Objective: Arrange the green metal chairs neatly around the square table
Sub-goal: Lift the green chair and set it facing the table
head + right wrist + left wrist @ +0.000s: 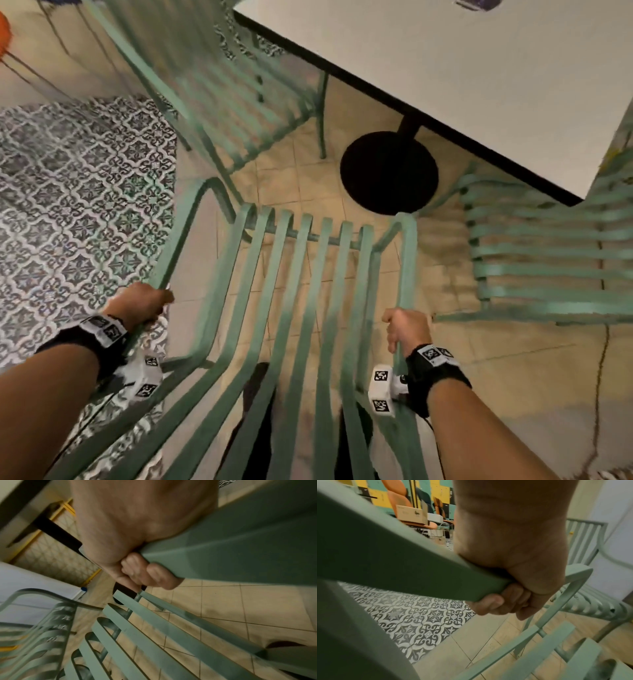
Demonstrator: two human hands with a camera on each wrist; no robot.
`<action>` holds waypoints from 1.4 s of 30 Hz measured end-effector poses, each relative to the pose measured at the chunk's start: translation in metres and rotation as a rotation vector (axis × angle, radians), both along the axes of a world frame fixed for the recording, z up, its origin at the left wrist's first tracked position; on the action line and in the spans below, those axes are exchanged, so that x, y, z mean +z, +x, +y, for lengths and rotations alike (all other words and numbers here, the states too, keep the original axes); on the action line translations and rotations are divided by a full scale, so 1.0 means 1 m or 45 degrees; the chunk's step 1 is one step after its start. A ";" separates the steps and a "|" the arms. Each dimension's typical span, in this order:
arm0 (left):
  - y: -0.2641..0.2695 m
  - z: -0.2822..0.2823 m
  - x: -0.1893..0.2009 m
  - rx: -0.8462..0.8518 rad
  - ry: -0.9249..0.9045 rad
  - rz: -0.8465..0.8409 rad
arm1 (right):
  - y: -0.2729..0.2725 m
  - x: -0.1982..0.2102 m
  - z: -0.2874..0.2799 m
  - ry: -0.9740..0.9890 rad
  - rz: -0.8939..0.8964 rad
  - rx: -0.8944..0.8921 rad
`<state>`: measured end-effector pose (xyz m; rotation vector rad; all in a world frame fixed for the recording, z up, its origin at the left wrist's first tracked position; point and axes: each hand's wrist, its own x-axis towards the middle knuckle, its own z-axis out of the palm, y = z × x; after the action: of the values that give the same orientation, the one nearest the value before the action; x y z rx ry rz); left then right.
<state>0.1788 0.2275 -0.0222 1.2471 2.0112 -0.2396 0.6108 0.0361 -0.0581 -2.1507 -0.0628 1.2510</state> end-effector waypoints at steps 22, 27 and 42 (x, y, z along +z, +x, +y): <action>-0.043 -0.007 0.168 -0.975 0.010 -0.046 | -0.063 0.234 -0.051 -0.095 -0.480 0.934; -0.064 -0.103 0.225 -1.224 0.167 -0.144 | -0.138 0.288 -0.118 -0.016 -0.510 1.257; -0.092 -0.280 0.174 -0.936 0.635 0.144 | -0.219 0.201 -0.247 -0.046 -1.422 1.270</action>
<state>0.0870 -0.0522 0.1517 2.3146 1.6658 -0.1557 0.3920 -0.2111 0.1430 -2.6365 -1.7145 0.2485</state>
